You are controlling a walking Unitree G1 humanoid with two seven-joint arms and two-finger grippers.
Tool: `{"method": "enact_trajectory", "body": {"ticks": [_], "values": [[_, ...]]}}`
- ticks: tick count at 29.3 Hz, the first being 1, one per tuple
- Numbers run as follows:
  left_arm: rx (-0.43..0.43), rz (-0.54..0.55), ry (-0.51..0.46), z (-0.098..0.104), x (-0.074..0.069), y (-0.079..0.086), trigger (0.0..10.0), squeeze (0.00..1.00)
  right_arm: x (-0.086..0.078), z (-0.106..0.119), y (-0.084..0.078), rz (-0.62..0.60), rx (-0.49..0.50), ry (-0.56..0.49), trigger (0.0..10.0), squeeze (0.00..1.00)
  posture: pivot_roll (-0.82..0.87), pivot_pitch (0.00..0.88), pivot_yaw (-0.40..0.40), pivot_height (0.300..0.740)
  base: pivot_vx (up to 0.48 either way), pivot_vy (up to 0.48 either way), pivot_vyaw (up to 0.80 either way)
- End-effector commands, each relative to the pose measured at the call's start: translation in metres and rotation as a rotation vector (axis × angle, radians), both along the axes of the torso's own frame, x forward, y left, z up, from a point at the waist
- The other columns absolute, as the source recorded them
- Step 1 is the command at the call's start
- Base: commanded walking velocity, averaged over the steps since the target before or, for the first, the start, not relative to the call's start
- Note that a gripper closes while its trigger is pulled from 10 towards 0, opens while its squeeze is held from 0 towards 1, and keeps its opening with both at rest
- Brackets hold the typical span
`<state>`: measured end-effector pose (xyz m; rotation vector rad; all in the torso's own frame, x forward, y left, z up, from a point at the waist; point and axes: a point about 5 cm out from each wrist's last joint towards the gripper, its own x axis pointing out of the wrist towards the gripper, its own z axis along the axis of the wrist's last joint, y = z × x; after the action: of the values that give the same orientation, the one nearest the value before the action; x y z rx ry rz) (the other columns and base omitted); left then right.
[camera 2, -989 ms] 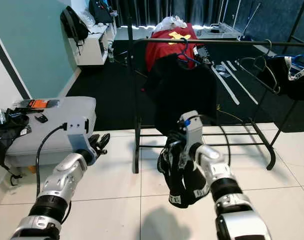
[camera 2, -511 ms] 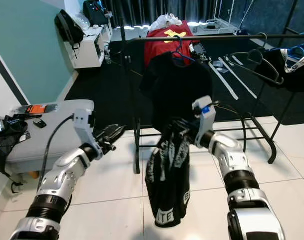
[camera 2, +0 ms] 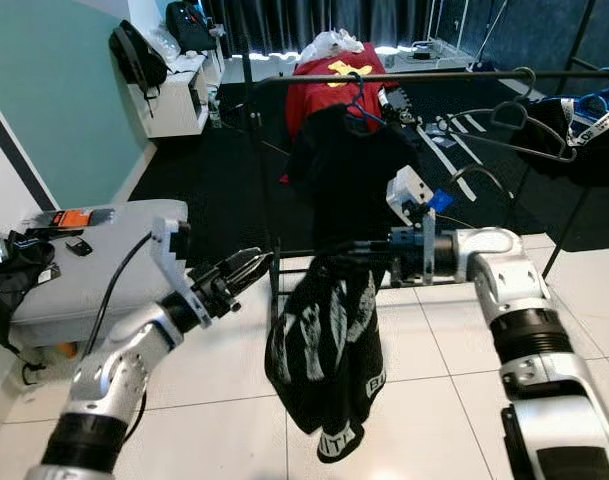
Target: Hang hanger
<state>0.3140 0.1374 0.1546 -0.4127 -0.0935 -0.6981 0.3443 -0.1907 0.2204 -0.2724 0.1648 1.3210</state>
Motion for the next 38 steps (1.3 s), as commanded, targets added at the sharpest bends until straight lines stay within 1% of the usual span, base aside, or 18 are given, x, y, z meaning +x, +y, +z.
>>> {"method": "enact_trajectory", "body": {"ticks": [1,5,7,8,9,11,12,13,14,15,19,27,28,29,31,32,37,38], "values": [[-0.021,-0.012,-0.016,0.004,-0.005,0.006,10.0,0.0,0.002,0.003,-0.005,-0.003,-0.082,-0.064,0.0,0.0,-0.05,0.029,0.003,0.74,0.0,0.0,0.0],[0.007,-0.051,-0.021,0.003,-0.01,0.005,10.0,0.0,0.004,0.006,-0.009,-0.011,-0.093,-0.093,0.0,0.0,-0.05,0.027,0.002,0.74,0.0,0.0,0.0],[0.021,-0.091,-0.025,0.003,-0.015,0.002,10.0,0.0,0.005,0.012,-0.009,-0.015,-0.072,-0.112,0.0,0.0,-0.04,0.028,0.003,0.74,0.0,0.0,0.0],[0.056,-0.113,-0.027,0.002,-0.018,-0.002,10.0,0.0,0.006,0.019,-0.009,-0.009,-0.059,-0.133,0.0,0.0,-0.05,0.046,0.002,0.74,0.0,0.0,0.0],[0.056,-0.113,-0.027,0.002,-0.018,-0.002,10.0,0.0,0.006,0.019,-0.009,-0.009,-0.059,-0.133,0.0,0.0,-0.05,0.046,0.002,0.74,0.0,0.0,0.0],[0.118,-0.101,-0.033,-0.002,-0.017,-0.004,10.0,0.0,0.006,0.03,-0.008,0.013,-0.049,-0.156,0.0,0.0,-0.05,0.042,-0.002,0.74,0.0,0.0,0.0],[0.118,-0.101,-0.033,-0.002,-0.017,-0.004,10.0,0.0,0.006,0.03,-0.008,0.013,-0.049,-0.156,0.0,0.0,-0.05,0.042,-0.002,0.74,0.0,0.0,0.0],[0.138,-0.069,-0.031,-0.007,-0.012,-0.004,10.0,0.31,0.005,0.036,-0.007,0.026,-0.041,-0.165,0.0,0.0,-0.05,0.044,-0.006,0.74,0.0,0.0,0.0],[0.138,-0.069,-0.031,-0.007,-0.012,-0.004,10.0,0.31,0.005,0.036,-0.007,0.026,-0.041,-0.165,0.0,0.0,-0.05,0.044,-0.006,0.74,0.0,0.0,0.0],[0.139,-0.045,-0.032,-0.01,-0.006,-0.005,10.0,1.0,0.005,0.041,-0.007,0.034,-0.034,-0.17,0.0,0.0,-0.05,0.041,-0.013,0.74,0.0,0.0,0.0],[0.136,-0.044,-0.042,-0.013,0.002,-0.014,10.0,1.0,0.006,0.048,-0.007,0.042,-0.022,-0.176,0.0,0.0,-0.06,0.052,-0.007,0.74,0.0,0.0,0.0],[0.103,-0.097,-0.054,-0.011,0.0,-0.022,10.0,1.0,0.008,0.05,-0.009,0.046,-0.021,-0.185,0.0,0.0,-0.06,0.05,-0.005,0.74,0.0,0.0,0.0],[0.092,-0.13,-0.056,-0.011,-0.003,-0.025,10.0,0.91,0.009,0.053,-0.01,0.046,-0.02,-0.189,0.0,0.0,-0.06,0.055,-0.005,0.74,0.0,0.0,0.0],[0.095,-0.183,-0.059,-0.01,-0.007,-0.029,10.0,0.0,0.011,0.056,-0.012,0.039,-0.013,-0.193,0.0,0.0,-0.06,0.057,-0.007,0.74,0.0,0.0,0.0],[0.097,-0.22,-0.06,-0.01,-0.009,-0.032,10.0,0.0,0.012,0.059,-0.013,0.034,-0.009,-0.196,0.0,0.0,-0.06,0.057,-0.007,0.74,0.0,0.0,0.0],[0.126,-0.281,-0.066,-0.014,-0.014,-0.039,10.0,0.0,0.013,0.064,-0.014,0.033,0.011,-0.199,0.0,0.0,-0.06,0.072,-0.008,0.74,0.0,0.0,0.0],[0.139,-0.29,-0.066,-0.017,-0.015,-0.042,10.0,0.0,0.013,0.066,-0.014,0.034,0.025,-0.197,0.0,0.0,-0.06,0.072,-0.011,0.74,0.0,0.0,0.0],[0.167,-0.277,-0.07,-0.021,-0.012,-0.046,10.0,0.0,0.013,0.069,-0.013,0.04,0.041,-0.194,0.0,0.0,-0.05,0.075,-0.015,0.74,0.0,0.0,0.0]]}}
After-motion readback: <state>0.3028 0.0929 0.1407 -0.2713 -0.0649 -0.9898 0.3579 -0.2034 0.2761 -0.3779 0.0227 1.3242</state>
